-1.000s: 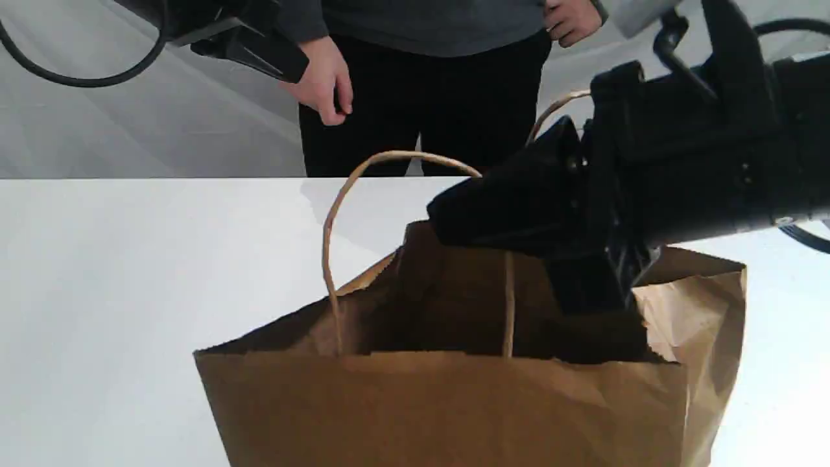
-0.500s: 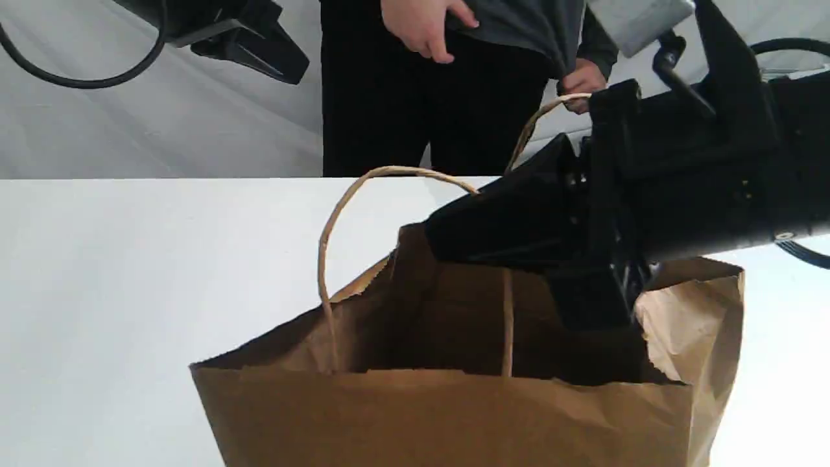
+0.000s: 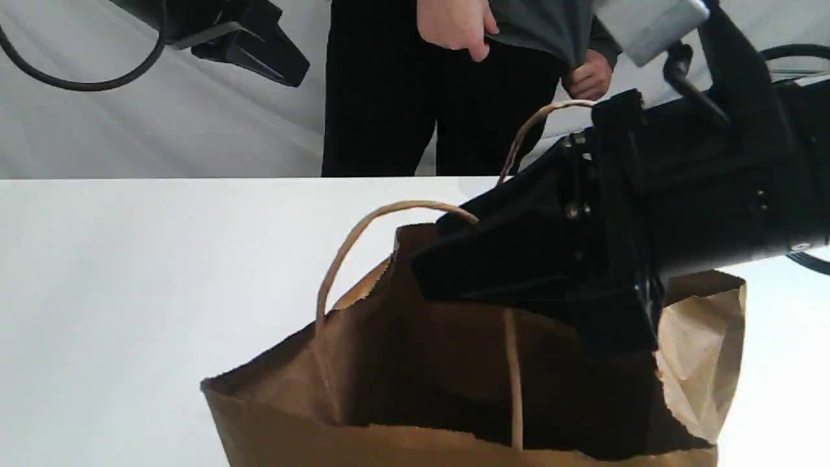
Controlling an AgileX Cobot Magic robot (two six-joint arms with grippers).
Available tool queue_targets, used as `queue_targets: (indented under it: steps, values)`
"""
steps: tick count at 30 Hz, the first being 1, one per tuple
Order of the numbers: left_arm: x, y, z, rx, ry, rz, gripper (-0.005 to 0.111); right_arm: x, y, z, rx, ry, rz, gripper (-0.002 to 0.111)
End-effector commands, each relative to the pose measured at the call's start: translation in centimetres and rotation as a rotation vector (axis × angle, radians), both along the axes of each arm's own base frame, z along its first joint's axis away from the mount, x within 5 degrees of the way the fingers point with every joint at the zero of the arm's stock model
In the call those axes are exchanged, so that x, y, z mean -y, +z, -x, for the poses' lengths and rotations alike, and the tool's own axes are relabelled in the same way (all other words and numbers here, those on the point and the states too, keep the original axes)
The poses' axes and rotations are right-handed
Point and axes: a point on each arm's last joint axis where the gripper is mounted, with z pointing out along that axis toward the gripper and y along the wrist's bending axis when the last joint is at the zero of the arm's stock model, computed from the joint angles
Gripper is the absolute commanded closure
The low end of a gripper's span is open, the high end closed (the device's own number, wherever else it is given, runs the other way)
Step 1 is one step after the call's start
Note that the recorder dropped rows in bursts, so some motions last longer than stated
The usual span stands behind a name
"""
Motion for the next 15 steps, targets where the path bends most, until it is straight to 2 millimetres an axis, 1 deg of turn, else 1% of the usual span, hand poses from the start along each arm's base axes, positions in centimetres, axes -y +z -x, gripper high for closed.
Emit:
queue_targets:
  steps: [1,4,8,10,15]
  values:
    - [0.1,-1.5,0.2,-0.035,-0.021,-0.020,0.102,0.2,0.6,0.8,0.020,0.004,-0.011,0.051]
    - [0.0,-2.5,0.4,-0.061,-0.031,-0.031,0.096,0.5,1.1,1.3,0.051,0.002,-0.012,0.049]
    - [0.0,-2.9,0.4,-0.064,-0.045,-0.038,0.083,1.1,1.7,2.1,0.094,-0.005,0.017,0.049]
    - [0.0,-2.9,0.4,-0.064,-0.045,-0.038,0.080,1.6,1.8,2.4,0.107,-0.031,0.049,0.049]
    - [0.0,-2.9,0.4,-0.061,-0.049,-0.039,0.080,2.7,2.1,3.2,0.116,-0.107,0.123,0.049]
